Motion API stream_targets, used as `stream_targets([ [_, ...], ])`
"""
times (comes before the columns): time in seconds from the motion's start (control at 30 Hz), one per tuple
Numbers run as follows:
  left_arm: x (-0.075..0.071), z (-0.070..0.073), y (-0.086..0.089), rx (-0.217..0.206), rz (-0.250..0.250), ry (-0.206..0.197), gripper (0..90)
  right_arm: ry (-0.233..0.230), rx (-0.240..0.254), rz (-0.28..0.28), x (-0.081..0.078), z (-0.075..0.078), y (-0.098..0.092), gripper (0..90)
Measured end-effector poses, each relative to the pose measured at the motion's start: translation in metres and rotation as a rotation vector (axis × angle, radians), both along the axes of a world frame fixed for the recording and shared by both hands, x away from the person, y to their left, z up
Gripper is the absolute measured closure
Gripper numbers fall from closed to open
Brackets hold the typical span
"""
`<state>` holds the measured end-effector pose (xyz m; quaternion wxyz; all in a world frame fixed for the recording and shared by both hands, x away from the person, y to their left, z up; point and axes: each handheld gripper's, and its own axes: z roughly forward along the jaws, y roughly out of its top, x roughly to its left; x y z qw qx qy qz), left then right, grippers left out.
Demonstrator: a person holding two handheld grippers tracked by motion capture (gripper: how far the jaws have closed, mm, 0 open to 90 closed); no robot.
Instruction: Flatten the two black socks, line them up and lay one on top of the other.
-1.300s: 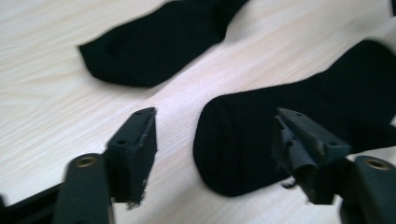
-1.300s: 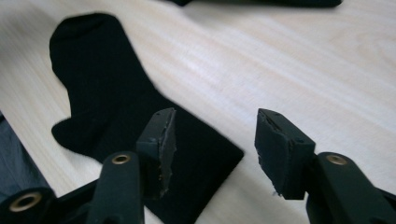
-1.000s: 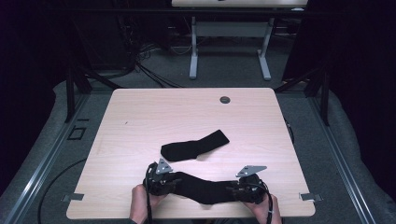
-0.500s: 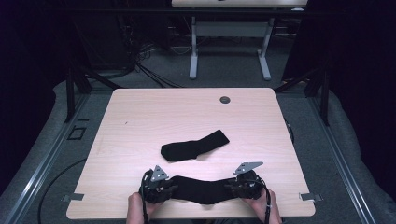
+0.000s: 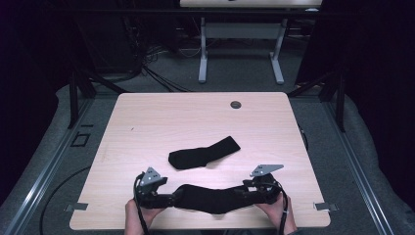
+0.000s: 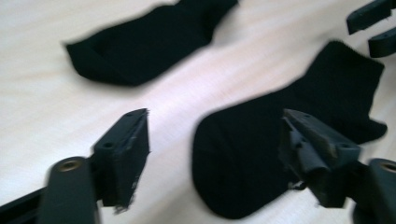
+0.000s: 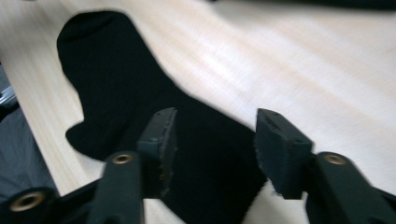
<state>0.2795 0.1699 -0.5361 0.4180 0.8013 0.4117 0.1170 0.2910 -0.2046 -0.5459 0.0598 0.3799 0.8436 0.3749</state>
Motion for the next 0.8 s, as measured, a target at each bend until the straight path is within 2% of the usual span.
stream_targets([
  [0.07, 0.007, 0.005, 0.005, 0.006, 0.015, -0.010, 20.2, -0.015, -0.001, -0.008, 0.005, 0.007, -0.003, 42.6],
  [0.17, 0.020, 0.008, 0.011, 0.021, 0.039, -0.002, 16.9, -0.033, -0.015, -0.014, 0.017, 0.015, -0.008, 42.1],
  [0.37, 0.050, 0.007, 0.016, 0.063, 0.069, 0.035, 15.3, -0.039, -0.043, -0.051, 0.050, 0.023, -0.011, 42.3],
  [0.4, 0.055, 0.007, 0.017, 0.054, 0.078, 0.046, 15.2, -0.043, -0.048, -0.053, 0.056, 0.024, -0.011, 42.4],
  [0.5, 0.067, 0.005, 0.017, 0.051, 0.095, 0.073, 15.3, -0.036, -0.057, -0.064, 0.073, 0.024, -0.010, 43.4],
  [0.67, 0.084, 0.003, 0.016, 0.048, 0.119, 0.091, 16.1, -0.012, -0.064, -0.085, 0.100, 0.020, -0.006, 45.2],
  [0.8, 0.095, -0.001, 0.011, 0.068, 0.122, 0.102, 18.0, 0.008, -0.065, -0.113, 0.117, 0.012, -0.002, 46.9],
])
